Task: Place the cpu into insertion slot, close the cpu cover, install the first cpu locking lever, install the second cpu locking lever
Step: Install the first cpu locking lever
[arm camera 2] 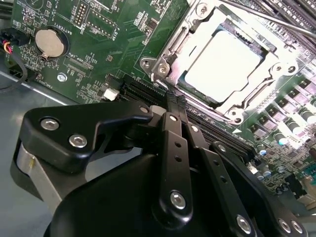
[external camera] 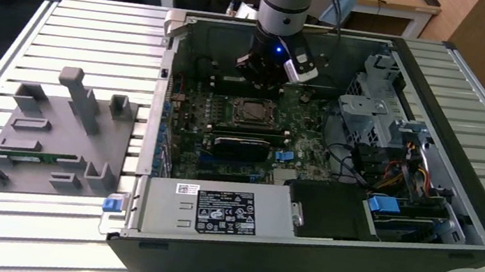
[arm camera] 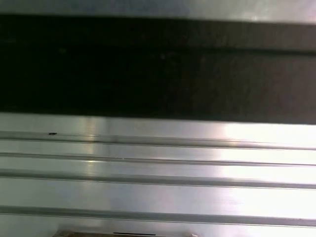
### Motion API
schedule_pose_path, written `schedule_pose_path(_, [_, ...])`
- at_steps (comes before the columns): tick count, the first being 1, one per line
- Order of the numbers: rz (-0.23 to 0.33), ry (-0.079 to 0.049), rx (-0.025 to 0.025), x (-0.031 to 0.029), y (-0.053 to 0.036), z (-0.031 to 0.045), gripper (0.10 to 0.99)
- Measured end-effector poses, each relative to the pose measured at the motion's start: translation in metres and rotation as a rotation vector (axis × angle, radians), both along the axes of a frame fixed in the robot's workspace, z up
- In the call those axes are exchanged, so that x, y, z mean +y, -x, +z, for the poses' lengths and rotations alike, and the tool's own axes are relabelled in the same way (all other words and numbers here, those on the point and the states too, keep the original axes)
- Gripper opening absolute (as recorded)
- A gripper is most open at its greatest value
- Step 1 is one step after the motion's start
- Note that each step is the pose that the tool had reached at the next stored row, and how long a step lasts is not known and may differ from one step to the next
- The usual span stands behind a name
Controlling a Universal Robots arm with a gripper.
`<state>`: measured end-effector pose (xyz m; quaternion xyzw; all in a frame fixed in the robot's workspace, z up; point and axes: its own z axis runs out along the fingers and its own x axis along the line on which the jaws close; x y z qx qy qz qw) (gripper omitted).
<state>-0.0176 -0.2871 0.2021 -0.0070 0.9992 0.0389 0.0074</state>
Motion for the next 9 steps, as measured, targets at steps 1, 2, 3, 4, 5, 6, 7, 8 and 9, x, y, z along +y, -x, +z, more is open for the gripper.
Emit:
schedule_pose_path(1, [0.0, 0.0, 0.0001, -0.0001, -0.0001, -0.0003, 0.106])
schedule_pose_path(2, [0.0, 0.0, 0.0, 0.0, -0.0001, -0.0006, 0.106])
schedule_pose_path(3, [0.0, 0.0, 0.0, 0.0, -0.0002, -0.0009, 0.106])
schedule_pose_path(4, [0.0, 0.0, 0.0, 0.0, -0.0003, -0.0014, 0.106])
schedule_pose_path(5, [0.0, 0.0, 0.0, 0.0, -0.0003, -0.0019, 0.106])
schedule_pose_path(6, [0.0, 0.0, 0.0001, 0.0, -0.0003, -0.0023, 0.106])
schedule_pose_path(7, [0.0, 0.001, 0.0002, -0.0001, -0.0002, -0.0028, 0.106])
schedule_pose_path(8, [0.0, 0.0, 0.0, 0.0, -0.0003, -0.0034, 0.106])
schedule_pose_path(9, [0.0, 0.0, -0.0003, 0.0001, -0.0003, -0.0042, 0.106])
